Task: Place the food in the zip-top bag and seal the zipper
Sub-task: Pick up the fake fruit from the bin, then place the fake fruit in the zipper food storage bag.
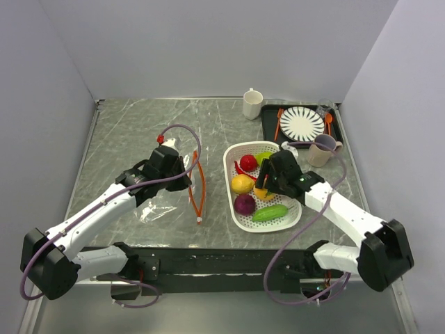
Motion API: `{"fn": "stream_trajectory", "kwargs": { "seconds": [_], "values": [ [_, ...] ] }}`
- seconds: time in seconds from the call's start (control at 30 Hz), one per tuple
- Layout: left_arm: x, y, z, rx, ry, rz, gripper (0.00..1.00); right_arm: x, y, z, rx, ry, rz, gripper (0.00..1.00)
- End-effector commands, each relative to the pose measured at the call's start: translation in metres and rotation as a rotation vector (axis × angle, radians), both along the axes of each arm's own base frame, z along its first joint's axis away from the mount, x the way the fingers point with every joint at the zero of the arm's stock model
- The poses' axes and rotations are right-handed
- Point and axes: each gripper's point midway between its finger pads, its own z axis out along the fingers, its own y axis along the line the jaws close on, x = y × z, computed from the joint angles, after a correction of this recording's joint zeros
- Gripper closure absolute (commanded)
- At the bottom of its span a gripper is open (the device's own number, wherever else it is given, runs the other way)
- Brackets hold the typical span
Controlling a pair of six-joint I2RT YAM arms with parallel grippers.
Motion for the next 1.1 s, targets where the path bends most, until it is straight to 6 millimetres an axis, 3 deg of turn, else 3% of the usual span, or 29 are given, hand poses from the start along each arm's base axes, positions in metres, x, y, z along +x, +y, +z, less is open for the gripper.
{"fn": "stream_trajectory", "kwargs": {
  "seconds": [0.0,0.2,0.37,0.5,0.7,1.07],
  "values": [
    [0.004,-0.003,0.009,-0.023,-0.03,-0.011,0.99,0.006,0.017,0.036,0.105,-0.093,0.042,0.53],
    [0.003,-0.005,0.011,-0.036,-0.03,-0.016,0.99,0.0,0.078,0.088,0.343,-0.207,0.227,0.53],
    [0.001,-0.007,0.014,-0.049,-0.032,-0.026,0.99,-0.011,0.124,0.116,0.465,-0.245,0.34,0.53],
    [-0.001,-0.009,0.019,-0.06,-0.034,-0.037,0.99,-0.011,0.155,0.123,0.542,-0.256,0.405,0.54],
    [-0.003,-0.011,0.025,-0.077,-0.042,-0.048,0.99,-0.012,0.186,0.112,0.584,-0.206,0.476,0.55],
    [-0.004,-0.012,0.026,-0.089,-0.047,-0.052,0.99,-0.018,0.22,0.108,0.602,-0.166,0.572,0.57]
  ]
}}
